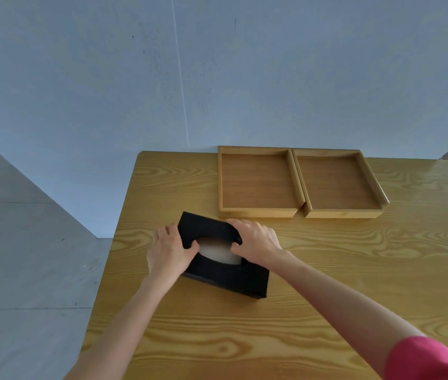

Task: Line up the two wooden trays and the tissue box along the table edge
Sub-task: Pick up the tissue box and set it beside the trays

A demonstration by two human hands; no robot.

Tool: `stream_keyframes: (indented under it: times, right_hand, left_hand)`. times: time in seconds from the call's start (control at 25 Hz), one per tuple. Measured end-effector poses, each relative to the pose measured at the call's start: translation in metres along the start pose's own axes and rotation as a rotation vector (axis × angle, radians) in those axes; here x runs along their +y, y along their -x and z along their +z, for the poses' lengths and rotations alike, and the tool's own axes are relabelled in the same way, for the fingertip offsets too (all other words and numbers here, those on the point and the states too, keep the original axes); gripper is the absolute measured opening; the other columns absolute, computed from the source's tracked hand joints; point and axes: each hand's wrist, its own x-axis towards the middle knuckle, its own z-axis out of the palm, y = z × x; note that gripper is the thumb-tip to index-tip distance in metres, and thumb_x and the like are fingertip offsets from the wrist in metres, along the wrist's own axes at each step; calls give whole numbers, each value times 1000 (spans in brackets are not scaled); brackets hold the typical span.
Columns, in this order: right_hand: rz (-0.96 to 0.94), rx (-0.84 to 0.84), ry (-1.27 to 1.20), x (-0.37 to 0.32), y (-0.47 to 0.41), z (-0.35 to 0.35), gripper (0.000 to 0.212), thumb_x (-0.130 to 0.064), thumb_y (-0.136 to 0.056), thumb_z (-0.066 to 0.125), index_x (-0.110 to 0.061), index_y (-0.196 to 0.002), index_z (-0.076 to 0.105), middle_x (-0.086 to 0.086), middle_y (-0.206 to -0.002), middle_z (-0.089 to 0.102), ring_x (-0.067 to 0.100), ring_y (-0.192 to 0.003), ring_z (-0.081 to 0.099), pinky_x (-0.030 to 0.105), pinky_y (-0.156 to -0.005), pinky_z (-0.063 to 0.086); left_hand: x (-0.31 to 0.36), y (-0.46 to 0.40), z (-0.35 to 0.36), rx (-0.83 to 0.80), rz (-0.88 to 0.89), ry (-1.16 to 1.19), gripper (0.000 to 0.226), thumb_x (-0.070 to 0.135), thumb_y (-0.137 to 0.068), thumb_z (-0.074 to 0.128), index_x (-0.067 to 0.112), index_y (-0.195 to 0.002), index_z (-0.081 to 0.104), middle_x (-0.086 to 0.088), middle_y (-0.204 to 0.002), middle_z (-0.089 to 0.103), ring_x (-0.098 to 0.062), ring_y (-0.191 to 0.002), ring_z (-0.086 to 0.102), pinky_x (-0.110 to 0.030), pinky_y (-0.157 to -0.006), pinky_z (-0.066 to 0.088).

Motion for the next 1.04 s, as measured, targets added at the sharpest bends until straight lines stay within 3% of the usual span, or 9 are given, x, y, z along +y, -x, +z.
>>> stream_keyframes:
  times: [0.12,0.28,0.36,0.48,0.6,0.72,0.88,1.04]
  right_hand:
    - [-16,43,32,6,3,5,53,-19,-88,50,-22,-139,35,2,-133,55,25,-118,52,37,-91,45]
    - [-51,129,-67,15,14,14,55,-21,-93,48,-19,-144,29,3,-150,35,22,-138,31,34,-112,27]
    - [-36,177,-131,21,26,18,61,-29,-93,48,-18,-146,19,6,-156,19,20,-145,13,34,-117,15]
    - [95,176,-238,33,51,26,78,-40,-90,50,-18,-148,2,10,-158,2,23,-146,2,37,-118,13]
    - [156,144,-341,43,73,35,93,-43,-86,57,-15,-147,-6,8,-158,1,21,-146,4,35,-118,13]
    - [133,42,-458,46,87,43,104,-36,-80,67,-16,-147,-10,3,-156,14,17,-143,17,30,-114,22]
    - [156,40,-456,45,90,47,108,-24,-78,72,-17,-146,-12,5,-153,25,18,-139,28,30,-109,32]
    - [151,36,-481,46,89,45,107,-19,-78,72,-18,-146,-10,4,-149,34,19,-134,38,29,-105,36]
  left_hand:
    - [7,10,9,19,-44,36,56,42,-86,53,4,-127,43,-16,-121,49,-30,-111,49,-33,-78,47]
    - [-3,11,12,2,-26,168,63,42,-86,53,8,-137,36,-17,-126,47,-30,-119,44,-36,-93,44]
    - [-12,15,8,-47,7,281,66,39,-87,54,11,-141,30,-16,-132,44,-28,-125,41,-36,-100,41]
    - [-21,25,4,-149,106,394,75,37,-86,56,14,-146,18,-8,-142,36,-21,-131,38,-29,-100,38]
    - [-27,32,5,-245,148,458,90,39,-83,61,20,-148,2,1,-155,18,-17,-141,24,-33,-110,30]
    - [-33,35,8,-313,172,409,103,38,-79,66,24,-147,-10,5,-159,2,-15,-145,13,-37,-115,24]
    - [-36,36,8,-302,232,246,107,32,-79,68,21,-145,-16,0,-159,1,-22,-141,28,-36,-108,36]
    - [-36,38,11,-230,228,301,102,24,-79,70,17,-147,-6,-3,-158,10,-22,-140,29,-37,-109,35]
